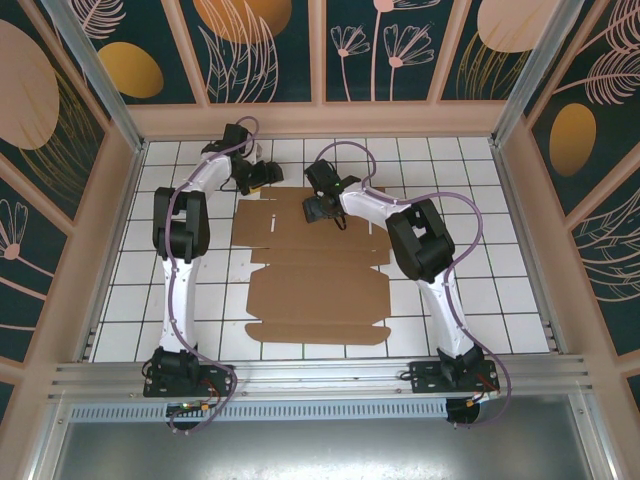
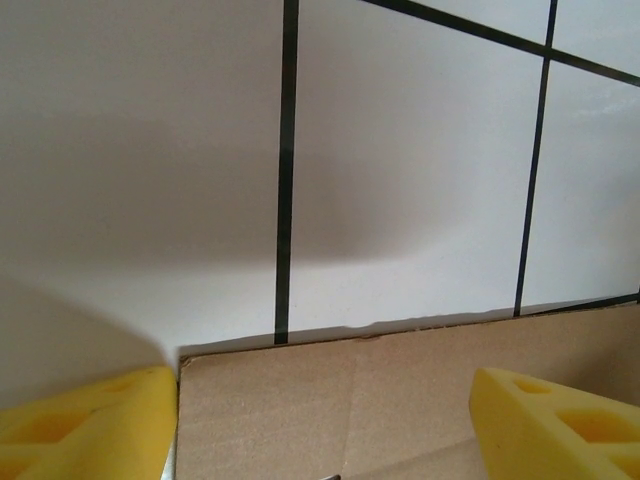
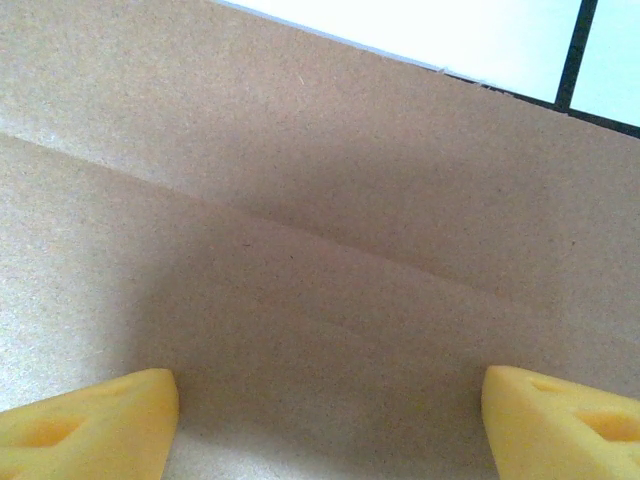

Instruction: Fold the paper box

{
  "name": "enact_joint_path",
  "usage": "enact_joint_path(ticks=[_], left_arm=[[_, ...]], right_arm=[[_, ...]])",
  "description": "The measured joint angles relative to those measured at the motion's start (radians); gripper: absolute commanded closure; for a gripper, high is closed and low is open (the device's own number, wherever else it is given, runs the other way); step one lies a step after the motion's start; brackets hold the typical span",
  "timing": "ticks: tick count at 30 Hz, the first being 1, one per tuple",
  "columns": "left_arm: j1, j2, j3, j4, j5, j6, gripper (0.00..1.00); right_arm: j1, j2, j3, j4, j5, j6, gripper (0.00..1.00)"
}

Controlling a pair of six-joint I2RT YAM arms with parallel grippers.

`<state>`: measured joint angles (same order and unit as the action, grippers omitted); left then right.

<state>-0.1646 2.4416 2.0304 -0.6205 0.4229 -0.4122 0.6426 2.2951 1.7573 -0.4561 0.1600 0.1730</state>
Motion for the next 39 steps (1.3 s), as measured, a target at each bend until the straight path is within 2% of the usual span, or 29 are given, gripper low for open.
enact_joint_path(ticks=[6, 15, 23, 33, 39], left_arm=[[0.009, -0.042, -0.090, 0.093, 0.041, -0.044, 0.27], [0.029, -0.113, -0.216, 0.288, 0.193, -0.230, 0.28], [0.001, -0.166, -0.304, 0.429, 0.329, -0.356, 0.28], [-0.055, -0.124, -0.298, 0.479, 0.331, -0.413, 0.30], [-0.037, -0.149, -0.291, 0.439, 0.283, -0.404, 0.27]], right_arm=[[-0.005, -0.003, -0.006, 0.003, -0.003, 0.000, 0.21], [-0.017, -0.011, -0.015, -0.008, -0.004, -0.001, 0.21], [-0.018, -0.011, -0.015, -0.007, -0.004, -0.001, 0.21], [-0.018, -0.011, -0.016, -0.007, -0.004, -0.001, 0.21], [-0.025, -0.028, -0.045, 0.018, -0.019, -0.004, 0.21]])
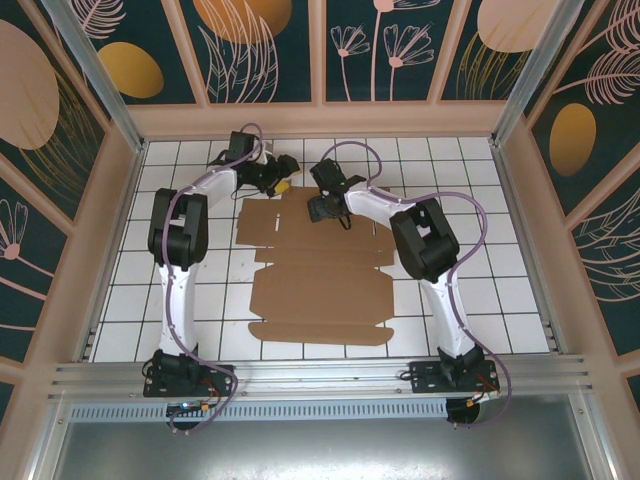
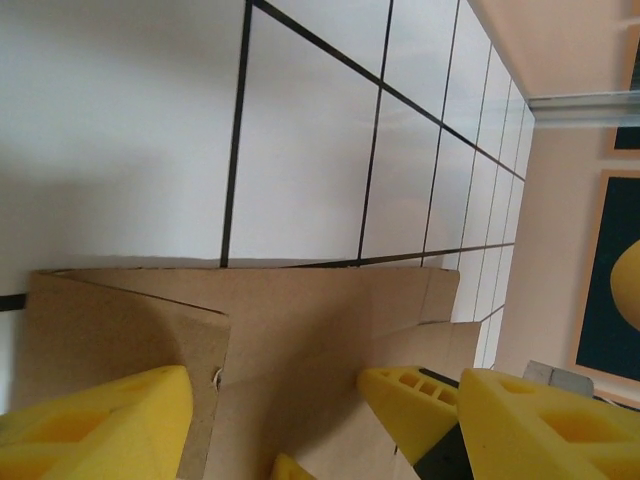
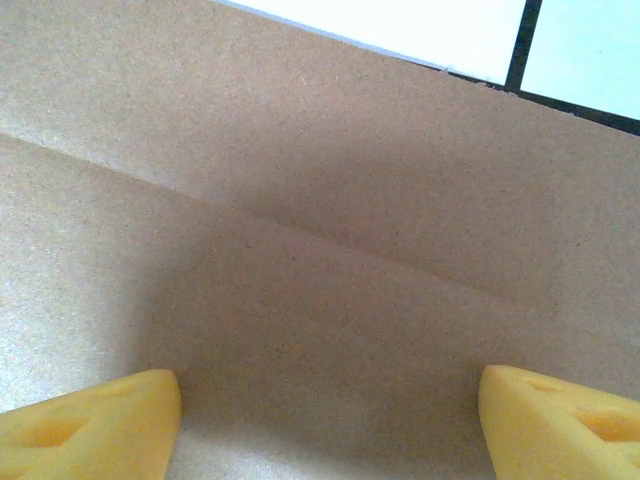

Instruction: Fold the paper box

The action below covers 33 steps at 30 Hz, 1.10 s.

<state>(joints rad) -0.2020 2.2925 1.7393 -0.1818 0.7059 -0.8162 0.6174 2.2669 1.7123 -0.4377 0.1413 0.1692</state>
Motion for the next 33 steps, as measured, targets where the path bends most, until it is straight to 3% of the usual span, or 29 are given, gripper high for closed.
enact_joint_path(ticks=[11, 23, 33], left_arm=[[0.106, -0.402, -0.283, -0.105, -0.240, 0.140, 0.20], [0.105, -0.359, -0.488, -0.214, -0.360, 0.275, 0.15], [0.069, -0.373, -0.528, -0.186, -0.399, 0.301, 0.15]], right_arm=[[-0.008, -0.093, -0.080, -0.053, -0.011, -0.011, 0.20], [0.020, -0.228, -0.306, -0.072, -0.006, 0.000, 0.20], [0.025, -0.230, -0.325, -0.031, -0.008, 0.003, 0.20]])
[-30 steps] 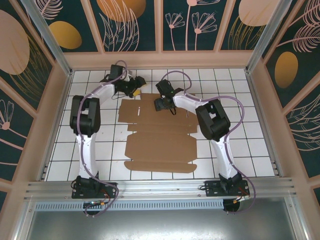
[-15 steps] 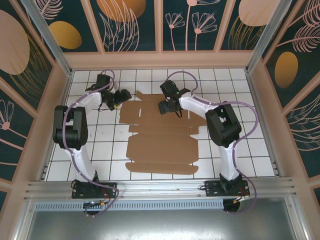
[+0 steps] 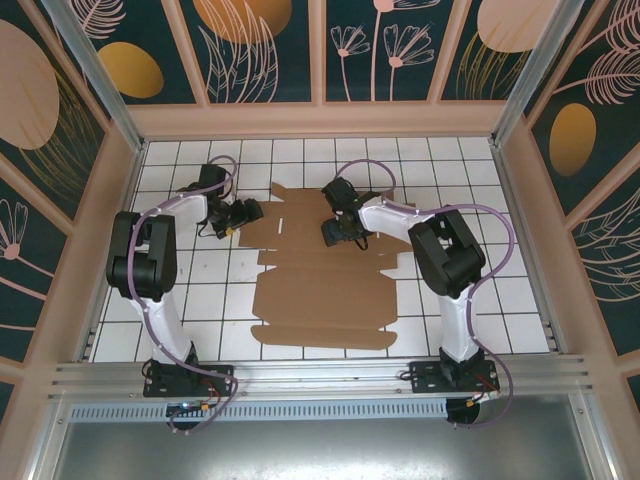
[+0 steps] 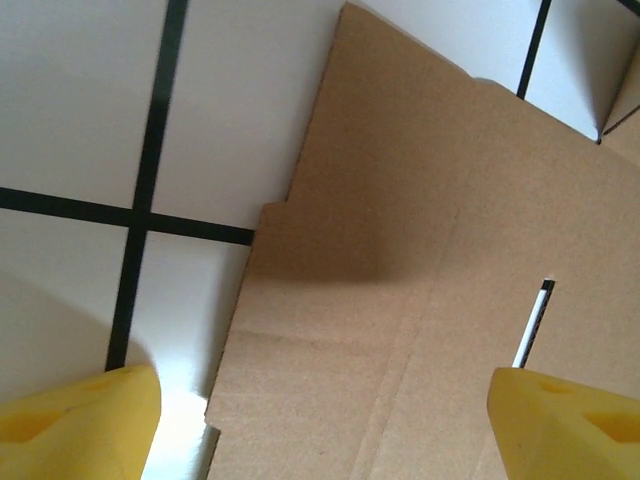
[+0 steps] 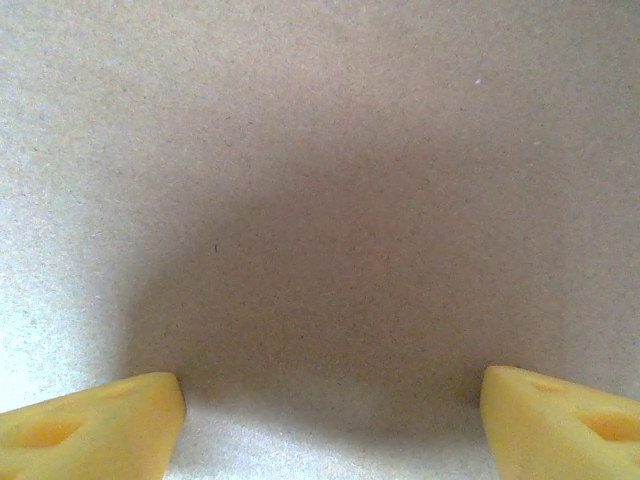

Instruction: Fold the paper box

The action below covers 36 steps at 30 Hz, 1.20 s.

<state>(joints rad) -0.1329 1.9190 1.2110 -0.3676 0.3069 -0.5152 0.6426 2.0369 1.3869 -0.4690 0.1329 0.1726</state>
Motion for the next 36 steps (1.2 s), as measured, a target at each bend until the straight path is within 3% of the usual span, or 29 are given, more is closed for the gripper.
enact_joint_path(ticks=[14, 17, 22, 26, 32, 36], left_arm=[[-0.050, -0.006, 0.006, -0.003, -0.017, 0.001, 0.17], [-0.051, -0.037, 0.005, 0.005, 0.022, -0.025, 0.18], [-0.080, -0.121, -0.029, 0.115, 0.204, -0.100, 0.20], [-0.095, -0.120, -0.068, 0.183, 0.282, -0.127, 0.21], [-0.095, -0.065, -0.080, 0.222, 0.320, -0.133, 0.20], [-0.097, -0.061, -0.068, 0.196, 0.269, -0.112, 0.22]], right_arm=[[-0.010, 0.000, -0.010, 0.020, -0.002, -0.003, 0.20], [-0.020, 0.000, -0.014, 0.025, -0.002, -0.004, 0.20], [-0.021, 0.000, -0.014, 0.029, -0.002, -0.003, 0.20], [-0.021, 0.000, -0.014, 0.030, -0.002, -0.003, 0.20], [-0.022, 0.000, -0.015, 0.033, -0.002, -0.003, 0.20], [-0.022, -0.003, -0.020, 0.038, -0.002, -0.003, 0.21]])
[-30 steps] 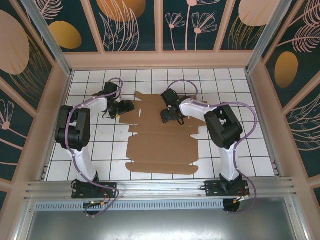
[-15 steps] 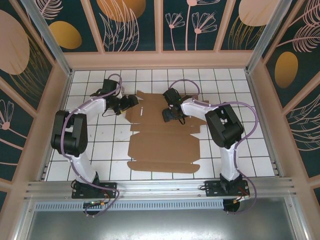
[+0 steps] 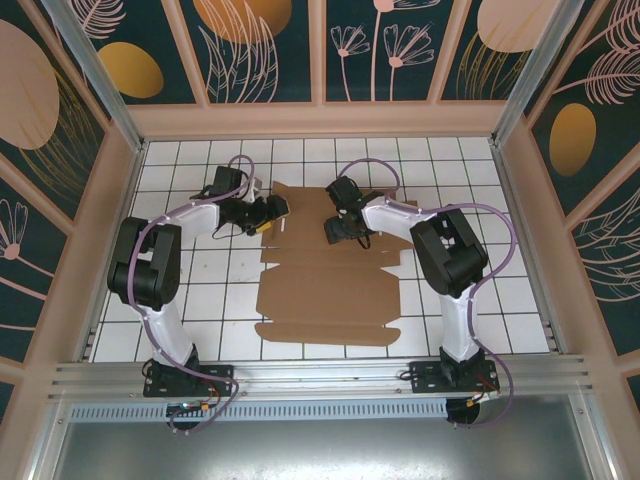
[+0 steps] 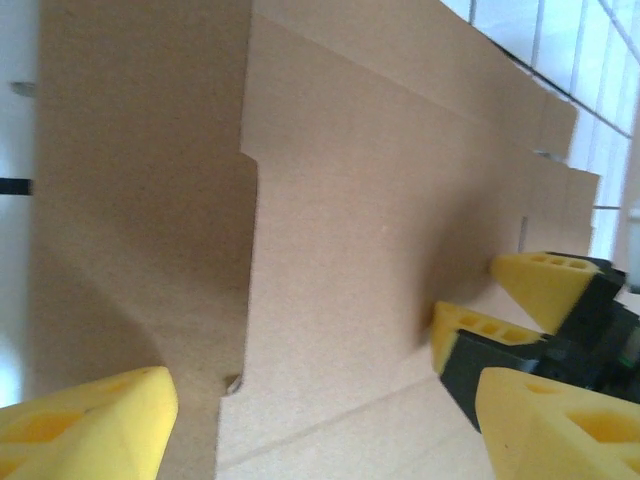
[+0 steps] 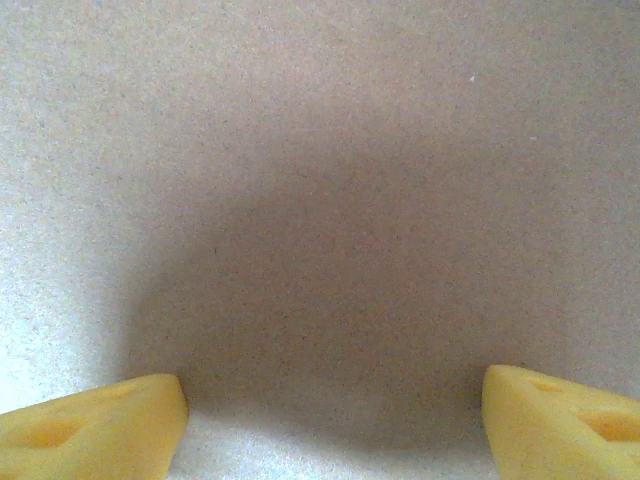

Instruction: Fold the paper box

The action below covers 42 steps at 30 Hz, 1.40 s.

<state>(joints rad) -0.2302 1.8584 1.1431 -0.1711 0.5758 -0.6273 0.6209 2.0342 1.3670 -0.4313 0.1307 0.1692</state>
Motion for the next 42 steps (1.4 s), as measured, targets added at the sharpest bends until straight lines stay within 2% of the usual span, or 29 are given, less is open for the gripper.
enact_joint_path(ticks=[6, 10, 12, 18, 22, 33, 42], left_arm=[[0.001, 0.002, 0.049, -0.103, -0.180, 0.060, 0.22], [0.003, 0.010, 0.052, -0.134, -0.229, 0.085, 0.27], [0.003, 0.031, 0.052, -0.131, -0.228, 0.090, 0.35], [0.018, 0.100, 0.068, -0.119, -0.200, 0.099, 0.69], [0.024, 0.105, 0.073, -0.116, -0.205, 0.108, 0.83], [0.011, 0.054, 0.089, -0.164, -0.227, 0.119, 0.84], [-0.066, 0.040, 0.179, -0.223, -0.219, 0.119, 0.82]], right_arm=[[0.000, 0.000, 0.000, 0.007, 0.000, 0.000, 0.21], [0.000, 0.000, -0.001, 0.011, 0.000, 0.000, 0.24], [0.000, 0.000, -0.001, 0.012, 0.000, 0.000, 0.25], [0.000, -0.001, -0.004, 0.019, -0.001, 0.000, 0.29], [0.000, -0.002, -0.009, 0.032, 0.000, 0.000, 0.30], [0.000, -0.003, -0.015, 0.043, 0.000, 0.000, 0.31], [-0.004, -0.003, -0.015, 0.044, 0.000, 0.000, 0.31]])
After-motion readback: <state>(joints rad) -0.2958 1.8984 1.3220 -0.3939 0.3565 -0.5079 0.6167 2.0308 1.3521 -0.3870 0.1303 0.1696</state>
